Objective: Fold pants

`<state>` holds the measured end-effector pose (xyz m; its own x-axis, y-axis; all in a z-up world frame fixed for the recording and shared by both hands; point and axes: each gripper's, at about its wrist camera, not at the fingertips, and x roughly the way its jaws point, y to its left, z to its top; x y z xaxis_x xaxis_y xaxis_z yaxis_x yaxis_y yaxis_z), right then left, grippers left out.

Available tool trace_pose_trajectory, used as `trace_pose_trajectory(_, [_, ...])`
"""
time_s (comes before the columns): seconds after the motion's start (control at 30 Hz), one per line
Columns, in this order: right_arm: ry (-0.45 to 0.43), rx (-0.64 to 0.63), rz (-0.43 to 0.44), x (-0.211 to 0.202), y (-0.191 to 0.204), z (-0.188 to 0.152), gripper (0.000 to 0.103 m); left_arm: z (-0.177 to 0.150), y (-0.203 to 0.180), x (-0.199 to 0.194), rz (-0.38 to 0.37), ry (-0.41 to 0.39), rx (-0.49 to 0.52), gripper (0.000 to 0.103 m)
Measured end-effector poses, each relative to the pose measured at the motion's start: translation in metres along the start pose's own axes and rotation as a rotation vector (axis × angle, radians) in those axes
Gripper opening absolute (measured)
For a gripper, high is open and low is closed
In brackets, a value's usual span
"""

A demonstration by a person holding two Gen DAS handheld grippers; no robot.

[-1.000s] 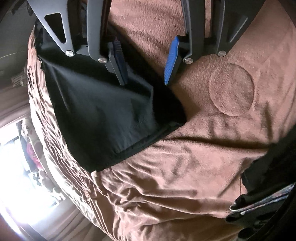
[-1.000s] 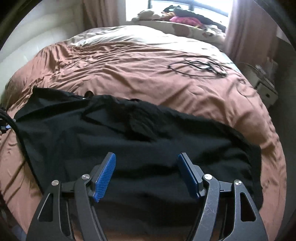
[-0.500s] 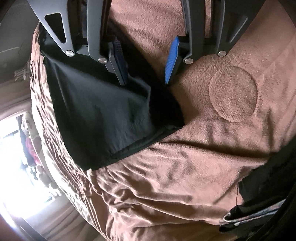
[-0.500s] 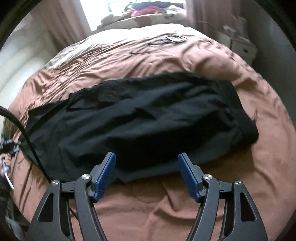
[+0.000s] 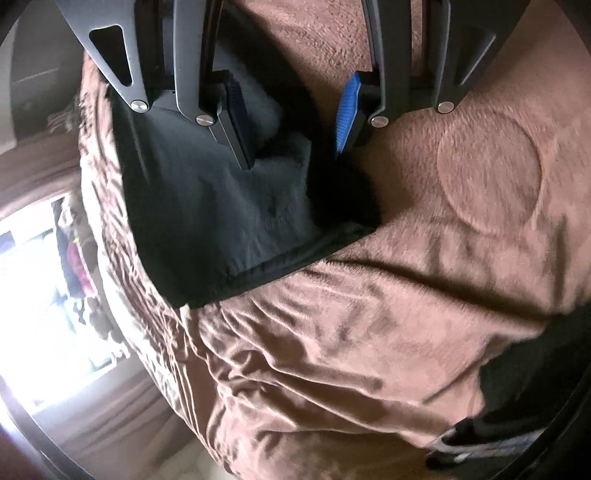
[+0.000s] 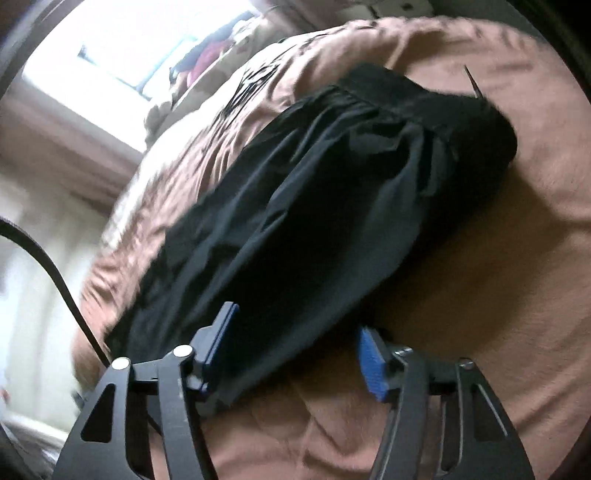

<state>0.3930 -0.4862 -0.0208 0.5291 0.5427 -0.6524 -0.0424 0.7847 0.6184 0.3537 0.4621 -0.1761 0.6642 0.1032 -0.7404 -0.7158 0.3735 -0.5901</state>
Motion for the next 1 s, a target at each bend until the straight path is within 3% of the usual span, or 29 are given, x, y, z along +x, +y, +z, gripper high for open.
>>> trace_pose_trajectory(0.2, [-0.057,0.079,0.069,0.005,-0.019,-0.005,0.048,-0.006,0.001,-0.002,-0.026,-0.011,-0.003,0.043])
trace_pose_trajectory(0.23, [-0.063,0.074,0.066,0.005,-0.020,-0.008,0.044,-0.005,0.002,-0.002,-0.021,-0.014,-0.004,0.038])
trace_pose_trajectory(0.27, [-0.068,0.060,0.054,0.005,-0.020,-0.010,0.041,-0.004,0.002,-0.001,-0.006,-0.019,-0.002,0.023])
trace_pose_trajectory(0.33, [-0.070,0.043,0.039,0.006,-0.020,-0.012,0.012,-0.001,0.006,0.000,0.008,-0.026,-0.008,0.011])
trace_pose_trajectory(0.43, [-0.073,0.079,0.076,0.003,-0.028,-0.013,0.002,0.002,0.009,0.001,-0.012,-0.026,-0.019,0.004])
trace_pose_trajectory(0.73, [-0.134,-0.018,0.062,-0.027,-0.003,-0.018,0.000,0.006,-0.012,-0.031,-0.059,-0.095,0.032,0.003])
trace_pose_trajectory(1.0, [-0.111,-0.020,0.037,-0.036,0.004,-0.020,0.000,-0.001,-0.016,-0.070,-0.097,-0.099,0.033,0.003])
